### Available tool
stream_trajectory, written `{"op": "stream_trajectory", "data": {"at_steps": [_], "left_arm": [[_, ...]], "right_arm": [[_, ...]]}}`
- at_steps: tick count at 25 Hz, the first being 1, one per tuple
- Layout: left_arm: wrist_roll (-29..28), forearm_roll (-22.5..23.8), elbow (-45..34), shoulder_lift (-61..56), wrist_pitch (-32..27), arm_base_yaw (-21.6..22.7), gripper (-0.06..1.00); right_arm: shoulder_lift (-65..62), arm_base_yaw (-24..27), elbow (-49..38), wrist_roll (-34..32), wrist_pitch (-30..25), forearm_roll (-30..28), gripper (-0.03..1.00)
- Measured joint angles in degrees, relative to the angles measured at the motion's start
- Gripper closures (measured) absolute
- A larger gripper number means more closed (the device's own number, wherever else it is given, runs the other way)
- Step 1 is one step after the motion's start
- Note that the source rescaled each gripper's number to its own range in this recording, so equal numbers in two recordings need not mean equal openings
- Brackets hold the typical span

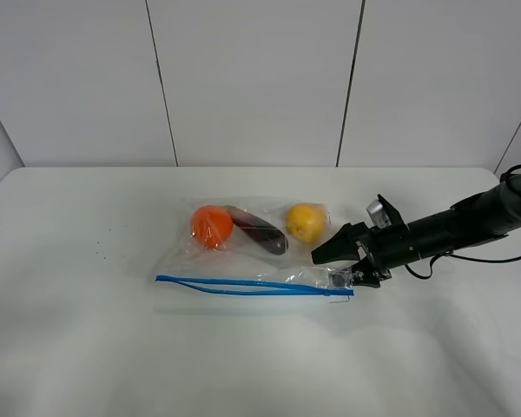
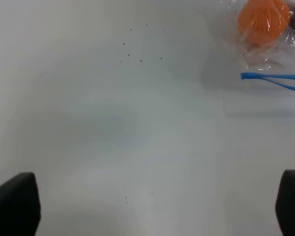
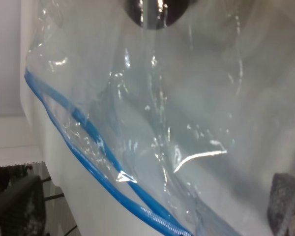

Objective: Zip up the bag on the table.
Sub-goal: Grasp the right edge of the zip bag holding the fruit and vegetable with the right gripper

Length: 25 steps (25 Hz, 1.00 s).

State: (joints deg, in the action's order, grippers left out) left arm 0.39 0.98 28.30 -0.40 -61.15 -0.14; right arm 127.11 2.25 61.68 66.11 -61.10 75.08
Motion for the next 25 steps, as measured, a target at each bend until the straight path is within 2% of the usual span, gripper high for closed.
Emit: {"op": "stream_trajectory", "data": {"at_steps": [4, 11, 17, 25], "left_arm": [[0.00, 0.00, 0.00, 0.00, 0.00, 0.00, -0.06], [0.00, 0.00, 0.00, 0.00, 0.00, 0.00, -0.06], [0.00, 0.00, 0.00, 0.00, 0.00, 0.00, -0.06], [0.00, 0.00, 0.00, 0.00, 0.00, 0.00, -0.06]], "right_arm": [[0.00, 0.00, 0.00, -0.39, 0.00, -0.34, -0.01], [0.00, 0.00, 0.00, -0.63, 0.38, -0.62, 0.27], [0.00, 0.00, 0.00, -0.63, 1.33, -0.64, 0.57], [0.00, 0.00, 0.00, -0.63, 1.66, -1.24, 0.79]]}}
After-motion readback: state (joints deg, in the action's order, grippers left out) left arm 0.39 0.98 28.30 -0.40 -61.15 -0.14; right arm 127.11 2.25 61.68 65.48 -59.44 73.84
